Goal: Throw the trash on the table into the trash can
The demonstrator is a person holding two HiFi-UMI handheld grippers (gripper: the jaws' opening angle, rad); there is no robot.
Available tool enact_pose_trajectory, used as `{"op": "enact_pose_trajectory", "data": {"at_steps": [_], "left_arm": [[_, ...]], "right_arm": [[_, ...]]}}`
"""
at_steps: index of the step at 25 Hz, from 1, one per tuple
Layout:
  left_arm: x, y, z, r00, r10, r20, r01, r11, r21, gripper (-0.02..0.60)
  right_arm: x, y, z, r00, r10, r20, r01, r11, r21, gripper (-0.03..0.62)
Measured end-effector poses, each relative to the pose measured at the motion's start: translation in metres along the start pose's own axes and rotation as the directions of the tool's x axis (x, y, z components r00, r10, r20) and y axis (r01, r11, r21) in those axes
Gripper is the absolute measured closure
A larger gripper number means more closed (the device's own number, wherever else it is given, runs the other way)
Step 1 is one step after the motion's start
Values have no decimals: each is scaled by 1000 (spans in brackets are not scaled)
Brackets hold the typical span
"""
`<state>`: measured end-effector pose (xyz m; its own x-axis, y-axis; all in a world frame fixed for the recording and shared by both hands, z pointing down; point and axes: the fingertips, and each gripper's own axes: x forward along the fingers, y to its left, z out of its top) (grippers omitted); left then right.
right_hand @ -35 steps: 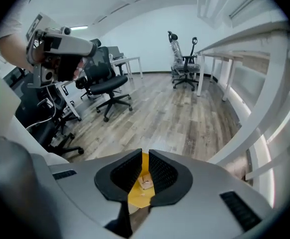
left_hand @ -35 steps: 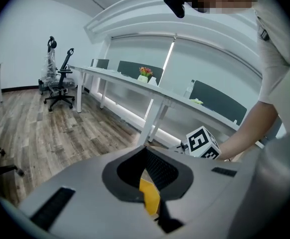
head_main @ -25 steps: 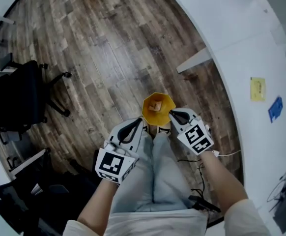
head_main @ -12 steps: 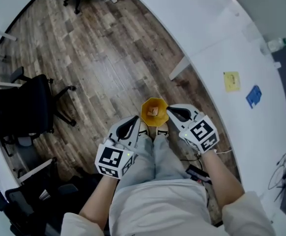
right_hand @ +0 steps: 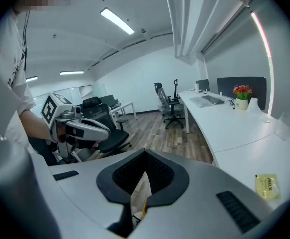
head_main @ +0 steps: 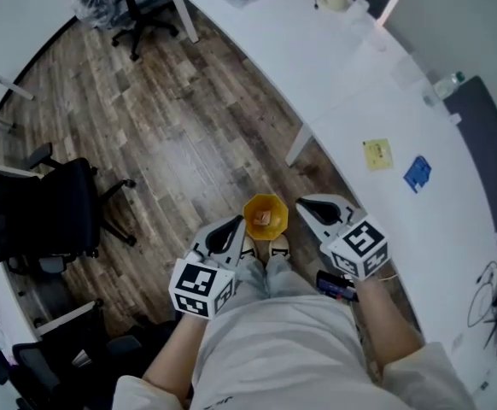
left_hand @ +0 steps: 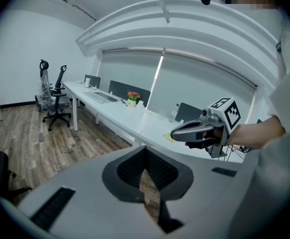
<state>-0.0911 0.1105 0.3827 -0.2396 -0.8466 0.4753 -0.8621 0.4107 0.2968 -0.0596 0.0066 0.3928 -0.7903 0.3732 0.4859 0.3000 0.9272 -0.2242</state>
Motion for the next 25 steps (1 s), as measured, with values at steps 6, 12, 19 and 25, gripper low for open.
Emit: {"op": "enact_pose_trajectory", "data": {"at_steps": [6,12,19,25], "left_arm": [[-1,-12,25,1000,-11,24,11,1000,-3,581],[-14,-14,27,1000,-11,27,11,1000,-10,581],[-14,-18,38,999,-23,41,23,1000,8,581],[-11,-22,39,999,-35,23,34,999,12,583]], "right_arm": [[-22,5,22,999,-14,34,14,1000,10,562],[-23,17,37,998,-3,63,3,1000,2,562],[-27,19,41,997,13,80,-12,1000,-20,562],[-22,21,46,997,19,80,-17,1000,-18,562]]}}
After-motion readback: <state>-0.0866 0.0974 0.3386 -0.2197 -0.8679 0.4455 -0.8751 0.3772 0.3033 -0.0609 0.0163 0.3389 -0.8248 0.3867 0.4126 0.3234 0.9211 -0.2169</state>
